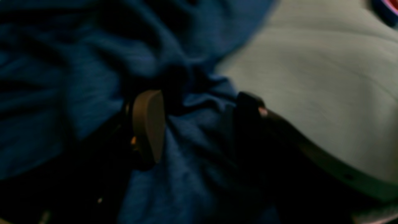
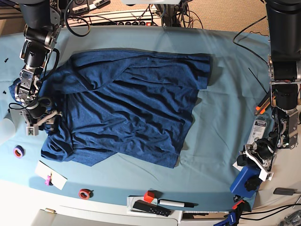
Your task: Layout the t-shirt on the table in an organized manner, then fold the t-shirt properly
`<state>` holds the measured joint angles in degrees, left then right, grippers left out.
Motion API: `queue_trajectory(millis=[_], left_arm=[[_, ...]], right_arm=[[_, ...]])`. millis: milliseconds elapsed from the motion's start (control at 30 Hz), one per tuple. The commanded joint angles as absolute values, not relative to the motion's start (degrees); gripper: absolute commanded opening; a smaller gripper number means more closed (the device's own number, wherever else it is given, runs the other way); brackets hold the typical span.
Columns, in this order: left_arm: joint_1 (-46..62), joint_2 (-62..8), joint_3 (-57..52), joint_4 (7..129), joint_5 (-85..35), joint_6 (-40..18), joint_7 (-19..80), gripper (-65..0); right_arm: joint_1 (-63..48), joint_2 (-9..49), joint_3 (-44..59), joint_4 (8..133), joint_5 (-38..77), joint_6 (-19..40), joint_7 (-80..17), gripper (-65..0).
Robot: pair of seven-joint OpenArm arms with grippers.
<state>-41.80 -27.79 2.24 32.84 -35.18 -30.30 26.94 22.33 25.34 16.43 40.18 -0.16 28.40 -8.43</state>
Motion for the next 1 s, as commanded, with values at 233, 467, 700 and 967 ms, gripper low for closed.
queue_trajectory(millis=[233, 467, 700, 967], left_arm=[[-43.94, -28.58, 2.07, 33.82, -36.01, -30.72, 25.63, -38.2], [-43.92, -28.58, 2.07, 33.82, -35.99, -30.72, 25.71, -38.2], [-43.66, -28.56, 2.07, 33.82, -36.03, -30.72, 25.69, -38.2], [-43.66, -28.58, 2.07, 33.82, -36.01, -30.72, 25.69, -38.2]], right_arm=[[24.8, 26.33, 16.56, 40.99, -1.13, 22.74, -4.32, -29.4], [26.06, 26.22, 16.56, 40.99, -4.08, 21.34, -1.69, -29.4], [25.78, 25.34, 16.56, 39.51, -5.45, 19.27, -0.78, -29.4], [25.69, 22.22, 16.56, 34.74, 0.3, 19.07, -0.05, -29.4]])
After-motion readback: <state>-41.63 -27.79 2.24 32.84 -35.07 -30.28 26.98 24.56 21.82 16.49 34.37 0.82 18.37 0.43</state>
